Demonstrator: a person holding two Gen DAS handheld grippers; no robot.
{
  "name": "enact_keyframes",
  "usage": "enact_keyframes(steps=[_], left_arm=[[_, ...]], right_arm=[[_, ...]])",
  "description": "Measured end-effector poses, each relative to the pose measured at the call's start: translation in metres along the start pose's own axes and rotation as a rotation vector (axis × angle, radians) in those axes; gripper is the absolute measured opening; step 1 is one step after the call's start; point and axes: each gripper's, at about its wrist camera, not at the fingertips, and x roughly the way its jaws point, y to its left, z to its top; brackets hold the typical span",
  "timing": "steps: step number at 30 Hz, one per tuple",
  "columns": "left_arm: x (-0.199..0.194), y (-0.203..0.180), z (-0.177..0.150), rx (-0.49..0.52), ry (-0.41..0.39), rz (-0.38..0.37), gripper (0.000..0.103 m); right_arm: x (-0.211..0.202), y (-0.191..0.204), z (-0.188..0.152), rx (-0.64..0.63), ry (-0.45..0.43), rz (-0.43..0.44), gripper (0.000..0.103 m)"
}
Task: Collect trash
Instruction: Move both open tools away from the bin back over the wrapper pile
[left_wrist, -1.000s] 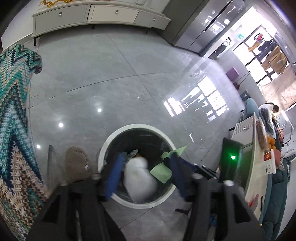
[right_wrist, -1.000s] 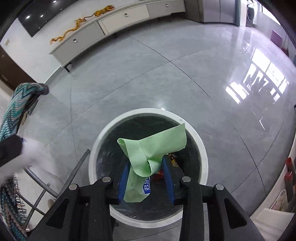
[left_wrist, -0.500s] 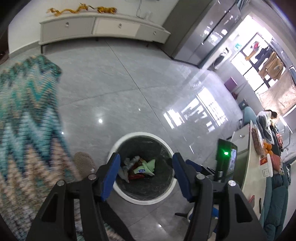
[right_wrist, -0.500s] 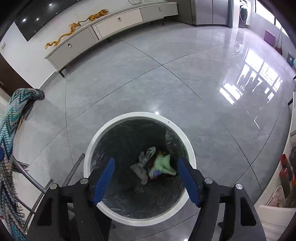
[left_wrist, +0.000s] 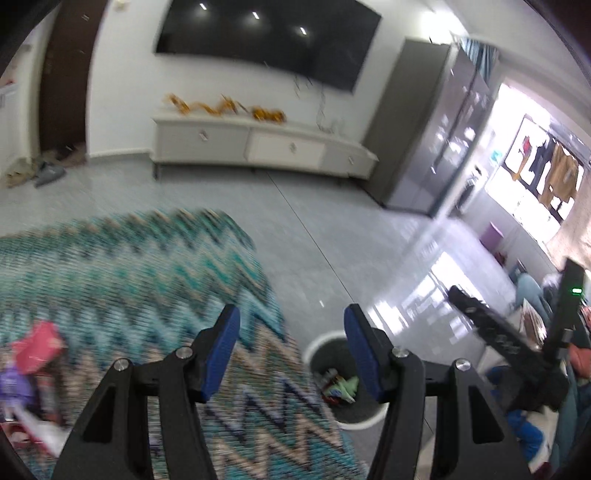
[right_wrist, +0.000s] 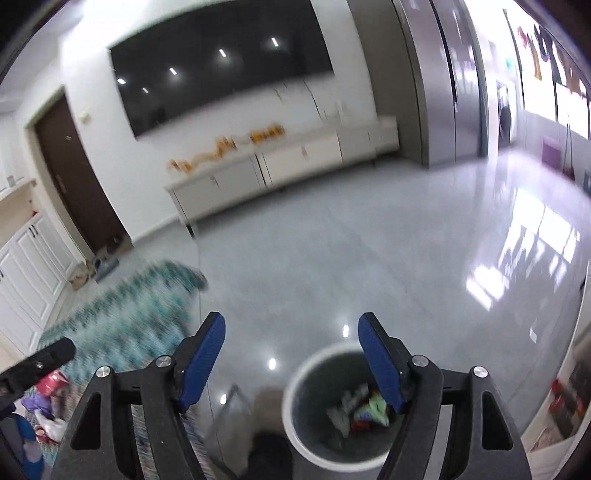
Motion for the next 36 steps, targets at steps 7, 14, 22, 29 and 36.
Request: enact_keyframes(steps=[7, 14, 22, 29, 36], left_arm=[[-0.09, 0.056, 0.003, -0.049, -0.197, 0.122, 0.063], [-0.183, 0.115, -0.014, -0.1, -0.377, 0.309, 0.079], [-0.268, 0.175, -0.049, -0.167, -0.489, 0.467, 0.082], [-0.314, 0.208, -0.073, -0.21, -0.525, 0.513, 0.082], [-0.341, 0.224, -0.087, -0.219, -0.552, 0.537, 0.082]], right_arm=[[-0.08, 0.086, 0.012, -0.16, -0.278, -0.011, 0.095], [-0.129, 0.147, 0.002, -0.23, -0.442, 0.012, 0.103], [-0.16, 0.182, -0.016, -0.264, -0.484, 0.118, 0.103], [-0.183, 0.203, -0.027, -0.29, -0.464, 0.193, 0.103], [-0.209, 0.213, -0.035, -0.276, -0.532, 0.239, 0.103]])
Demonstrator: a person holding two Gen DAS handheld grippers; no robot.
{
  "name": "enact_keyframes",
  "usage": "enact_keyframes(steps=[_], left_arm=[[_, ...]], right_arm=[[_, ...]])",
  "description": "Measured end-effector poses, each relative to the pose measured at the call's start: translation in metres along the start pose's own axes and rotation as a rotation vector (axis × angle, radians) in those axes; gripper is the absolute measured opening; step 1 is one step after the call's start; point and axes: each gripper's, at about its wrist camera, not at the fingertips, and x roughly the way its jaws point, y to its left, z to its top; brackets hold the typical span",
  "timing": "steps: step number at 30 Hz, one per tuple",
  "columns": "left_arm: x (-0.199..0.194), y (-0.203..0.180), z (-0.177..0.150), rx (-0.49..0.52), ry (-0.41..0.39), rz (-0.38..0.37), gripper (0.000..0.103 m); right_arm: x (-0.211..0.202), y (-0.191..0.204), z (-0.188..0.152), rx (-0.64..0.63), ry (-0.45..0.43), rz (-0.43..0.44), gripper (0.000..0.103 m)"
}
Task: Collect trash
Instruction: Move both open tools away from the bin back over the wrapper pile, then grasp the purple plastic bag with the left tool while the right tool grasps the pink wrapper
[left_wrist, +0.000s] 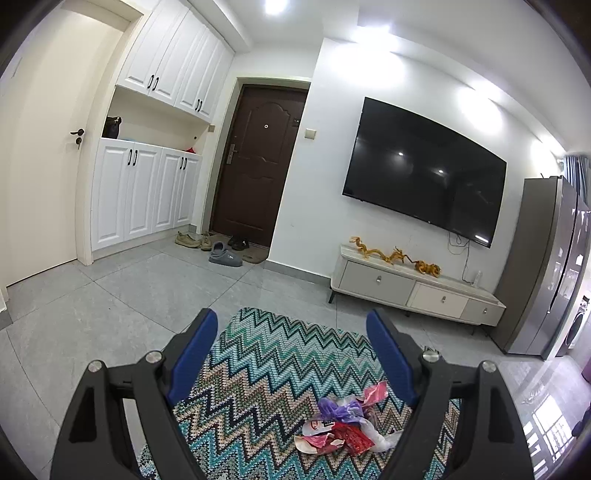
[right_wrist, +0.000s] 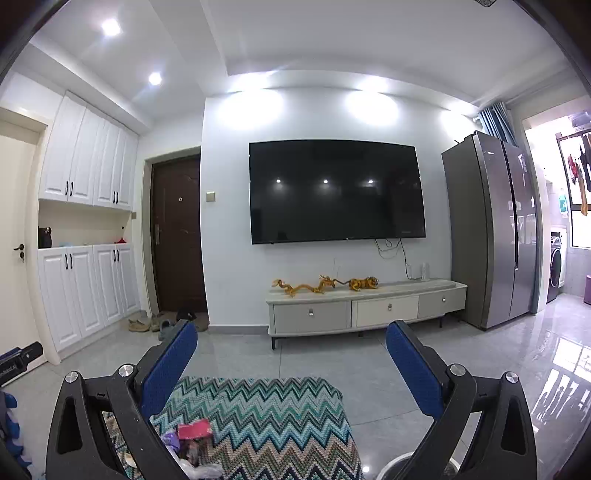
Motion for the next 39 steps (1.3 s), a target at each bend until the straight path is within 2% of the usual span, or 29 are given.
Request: enact_keyframes(steps=[5, 11, 14, 20, 30, 39], left_arm=[[0.015, -0.009, -0.011, 0.022, 0.048, -0.005, 0.082], [0.055, -0.027, -0.026, 0.038, 0.13, -0.013, 0.082], [0.075, -0.031, -0.034, 0.045, 0.175, -0.017, 0.082], [0.119, -0.035, -0.059, 0.064, 0.28, -0.041, 0.082], [0.185, -0.04, -0.103, 0.124, 0.479, -0.176, 0.082], [0.224, -0.056, -0.133, 0.167, 0.605, -0.321, 0.082]], right_arm=[[0.01, 0.006, -0.008, -0.001, 0.044, 0.029, 0.103], [0.041, 0.016, -0.027, -0.012, 0.134, 0.076, 0.103], [0.062, 0.022, -0.04, -0.007, 0.206, 0.099, 0.103], [0.112, 0.038, -0.075, 0.047, 0.412, 0.177, 0.103], [0.192, 0.065, -0.146, 0.19, 0.704, 0.293, 0.1], [0.242, 0.093, -0.183, 0.27, 0.852, 0.389, 0.099]])
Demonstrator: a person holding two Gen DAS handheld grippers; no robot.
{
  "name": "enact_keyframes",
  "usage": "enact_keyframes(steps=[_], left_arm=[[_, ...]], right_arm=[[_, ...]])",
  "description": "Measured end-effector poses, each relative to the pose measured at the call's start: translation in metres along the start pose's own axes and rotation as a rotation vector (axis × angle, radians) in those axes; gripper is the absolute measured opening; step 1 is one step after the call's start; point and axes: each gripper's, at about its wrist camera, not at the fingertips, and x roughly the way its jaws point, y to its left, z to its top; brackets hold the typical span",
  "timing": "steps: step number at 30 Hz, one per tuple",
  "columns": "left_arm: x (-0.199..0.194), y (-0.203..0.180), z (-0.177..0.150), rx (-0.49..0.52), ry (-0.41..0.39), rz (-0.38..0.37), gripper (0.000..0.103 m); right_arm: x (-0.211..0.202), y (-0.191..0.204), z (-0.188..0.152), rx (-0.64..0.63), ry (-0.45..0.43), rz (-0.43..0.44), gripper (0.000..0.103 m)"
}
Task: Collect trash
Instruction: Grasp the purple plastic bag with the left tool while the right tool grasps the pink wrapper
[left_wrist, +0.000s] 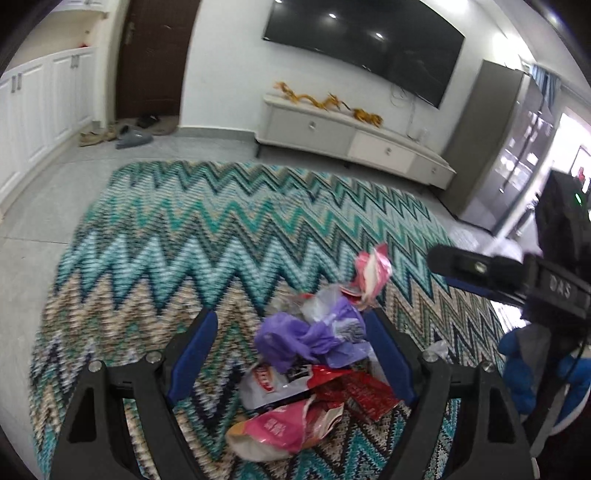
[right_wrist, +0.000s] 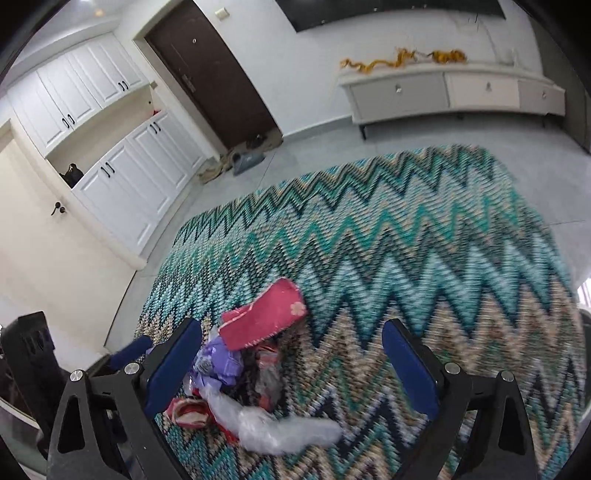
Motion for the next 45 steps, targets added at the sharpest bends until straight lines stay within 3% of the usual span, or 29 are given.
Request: enact_keyframes(steps=[7, 10, 14, 17, 19, 26, 34, 45], left_arm=[[0.027, -0.02, -0.003, 0.08, 0.072, -0.055, 0.079], [0.037, -0.019, -0.006, 0.066, 0.099, -0.062, 0.067], [0.038, -0.011, -0.005, 0.016, 0.103, -0.086, 0.059], [0.033, -0.006, -0.005, -0.009, 0.102, -0.098, 0.054], [0.029, -0.006, -0.005, -0.016, 0.096, -0.101, 0.051], [0.003, -0.009, 0.0, -0.05, 0.048, -0.115, 0.048], [-0.041, -0.018, 0.011, -0.073, -0.041, -0.091, 0.045], [-0.089, -0.075, 0.022, 0.018, -0.121, -0.074, 0.039]], right_arm=[[0.032, 0.002, 0.012, 0.036, 0.079, 0.051, 0.088], [0.041, -0.004, 0.014, 0.065, 0.117, 0.05, 0.079], [0.048, -0.014, 0.015, 0.105, 0.143, 0.078, 0.064], [0.047, -0.019, 0.017, 0.113, 0.14, 0.109, 0.045], [0.043, -0.021, 0.017, 0.113, 0.131, 0.118, 0.041], [0.011, -0.029, 0.013, 0.087, 0.073, 0.131, 0.039], [-0.052, -0.022, 0.006, 0.023, -0.05, 0.111, 0.038], [-0.154, -0.026, -0.011, -0.081, -0.256, 0.007, 0.035]])
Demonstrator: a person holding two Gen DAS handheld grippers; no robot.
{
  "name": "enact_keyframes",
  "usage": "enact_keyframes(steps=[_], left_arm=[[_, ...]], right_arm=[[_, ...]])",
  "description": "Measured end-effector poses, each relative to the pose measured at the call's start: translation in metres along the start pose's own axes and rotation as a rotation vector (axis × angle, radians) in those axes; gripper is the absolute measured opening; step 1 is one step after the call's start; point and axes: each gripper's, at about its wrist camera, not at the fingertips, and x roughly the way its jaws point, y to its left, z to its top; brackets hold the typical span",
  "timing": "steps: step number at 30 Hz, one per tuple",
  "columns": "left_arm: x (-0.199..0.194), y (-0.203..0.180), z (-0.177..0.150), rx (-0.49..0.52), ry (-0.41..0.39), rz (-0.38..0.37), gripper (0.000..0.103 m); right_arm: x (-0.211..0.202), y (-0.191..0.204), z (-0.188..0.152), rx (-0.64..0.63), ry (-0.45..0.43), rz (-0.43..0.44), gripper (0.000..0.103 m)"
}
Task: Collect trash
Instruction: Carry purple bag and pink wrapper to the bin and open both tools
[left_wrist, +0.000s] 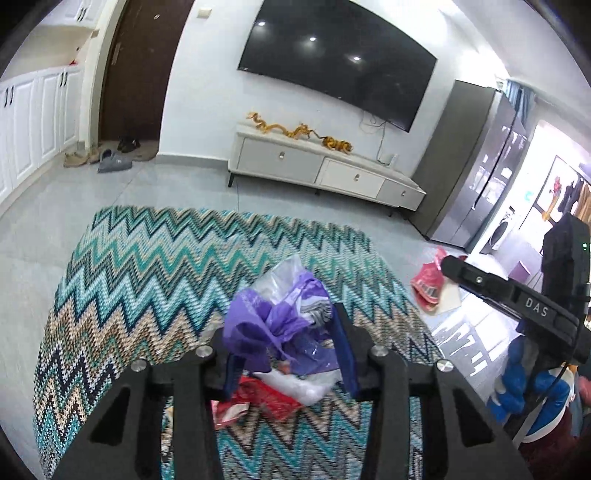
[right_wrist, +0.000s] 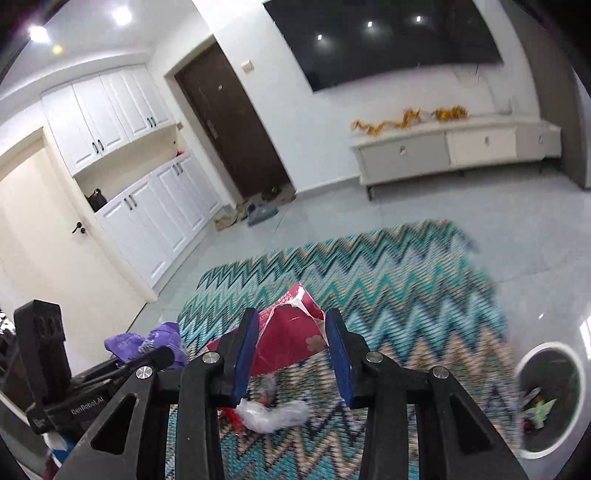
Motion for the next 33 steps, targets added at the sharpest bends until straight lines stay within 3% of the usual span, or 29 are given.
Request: enact_keyframes(steps=[11, 20, 24, 33], left_arm=[[0.018, -0.096, 0.01, 0.131, 0.003, -0.084, 0.032], [0.077, -0.197, 0.015, 0.244, 0.074, -0.206, 0.031], [0.115, -0.244, 0.007, 0.289, 0.128, -0.249, 0.03], [0.212, -0.323, -0.027, 0.324, 0.325, -0.287, 0.031]], right_arm=[[-0.093, -0.065, 0.009, 0.047, -0.151, -0.2, 0.035], [-0.134, -0.15, 0.003, 0.119, -0.195, -0.398, 0.035], [-0.134, -0.189, -0.004, 0.161, -0.174, -0.472, 0.035], [-0.087, -0.293, -0.043, 0.289, 0.002, -0.593, 0.035]])
